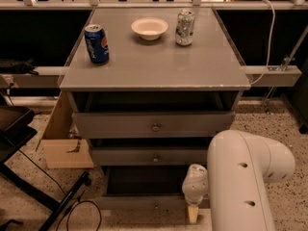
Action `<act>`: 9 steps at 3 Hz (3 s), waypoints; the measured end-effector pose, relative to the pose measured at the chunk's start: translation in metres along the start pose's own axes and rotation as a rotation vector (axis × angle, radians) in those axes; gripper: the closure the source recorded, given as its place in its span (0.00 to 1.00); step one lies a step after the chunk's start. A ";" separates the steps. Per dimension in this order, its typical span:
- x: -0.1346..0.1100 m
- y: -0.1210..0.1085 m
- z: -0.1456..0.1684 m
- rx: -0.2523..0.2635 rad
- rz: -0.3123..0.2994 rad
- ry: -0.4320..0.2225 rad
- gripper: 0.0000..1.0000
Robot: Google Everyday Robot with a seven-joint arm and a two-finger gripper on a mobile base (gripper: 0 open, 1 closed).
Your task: Open bottom drawer
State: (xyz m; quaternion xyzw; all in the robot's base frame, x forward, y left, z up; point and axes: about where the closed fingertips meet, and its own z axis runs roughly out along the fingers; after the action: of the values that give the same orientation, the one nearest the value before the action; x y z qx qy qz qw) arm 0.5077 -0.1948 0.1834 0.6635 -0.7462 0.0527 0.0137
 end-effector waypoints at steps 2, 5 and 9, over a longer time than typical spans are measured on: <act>0.042 0.062 0.039 -0.113 0.072 0.018 0.40; 0.041 0.064 0.036 -0.126 0.075 0.021 1.00; 0.039 0.055 0.030 -0.126 0.075 0.021 1.00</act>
Offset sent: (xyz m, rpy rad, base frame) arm -0.1428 -0.0741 -0.0811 0.0288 0.2679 -0.2001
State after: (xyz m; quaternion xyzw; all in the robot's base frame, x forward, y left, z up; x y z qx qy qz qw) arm 0.4496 -0.2303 0.1539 0.6323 -0.7722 0.0130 0.0612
